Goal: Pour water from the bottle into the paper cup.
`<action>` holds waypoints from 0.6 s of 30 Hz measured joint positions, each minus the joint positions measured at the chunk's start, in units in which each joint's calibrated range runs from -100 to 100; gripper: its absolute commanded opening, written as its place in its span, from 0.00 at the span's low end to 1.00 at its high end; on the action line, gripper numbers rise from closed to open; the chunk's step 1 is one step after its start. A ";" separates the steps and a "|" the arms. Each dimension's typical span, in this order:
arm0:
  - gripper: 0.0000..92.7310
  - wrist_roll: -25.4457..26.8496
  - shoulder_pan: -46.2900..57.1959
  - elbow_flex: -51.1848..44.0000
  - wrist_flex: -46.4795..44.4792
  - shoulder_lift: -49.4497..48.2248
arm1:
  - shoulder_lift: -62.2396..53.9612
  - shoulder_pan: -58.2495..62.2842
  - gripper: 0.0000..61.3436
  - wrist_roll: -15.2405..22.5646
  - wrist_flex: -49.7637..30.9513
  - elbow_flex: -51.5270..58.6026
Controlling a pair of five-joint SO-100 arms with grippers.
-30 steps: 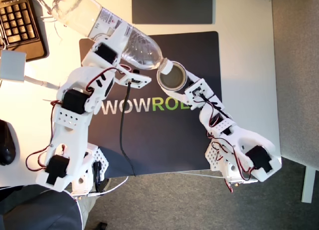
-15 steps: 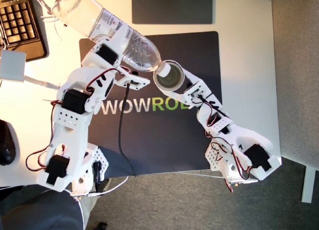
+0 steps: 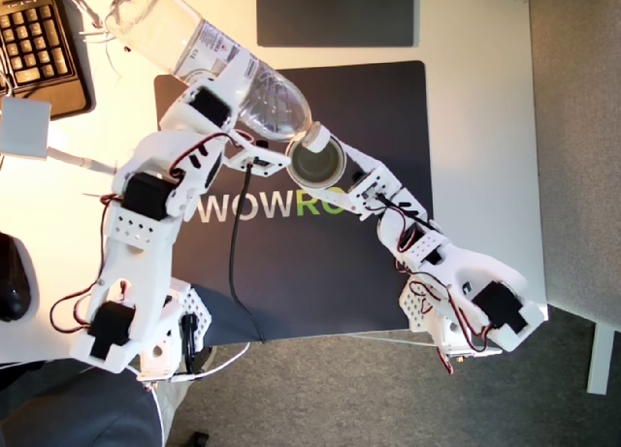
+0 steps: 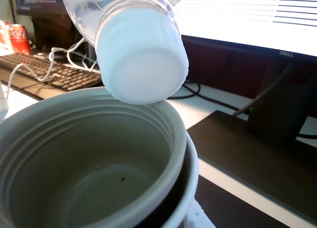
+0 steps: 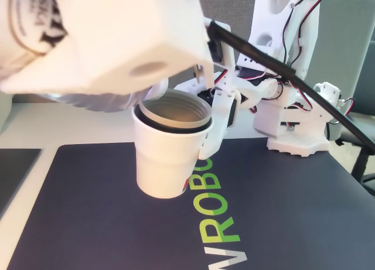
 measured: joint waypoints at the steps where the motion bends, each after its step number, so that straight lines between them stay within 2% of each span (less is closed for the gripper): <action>1: 0.00 0.00 0.00 0.00 0.00 0.00 | 0.00 0.00 0.00 0.00 0.00 0.00; 8: 0.00 0.10 0.00 -0.27 0.16 0.00 | 0.00 0.00 0.00 -0.20 0.00 0.00; 18: 0.00 0.10 0.74 -7.25 3.99 0.00 | 3.40 2.60 0.00 -0.88 0.49 -2.79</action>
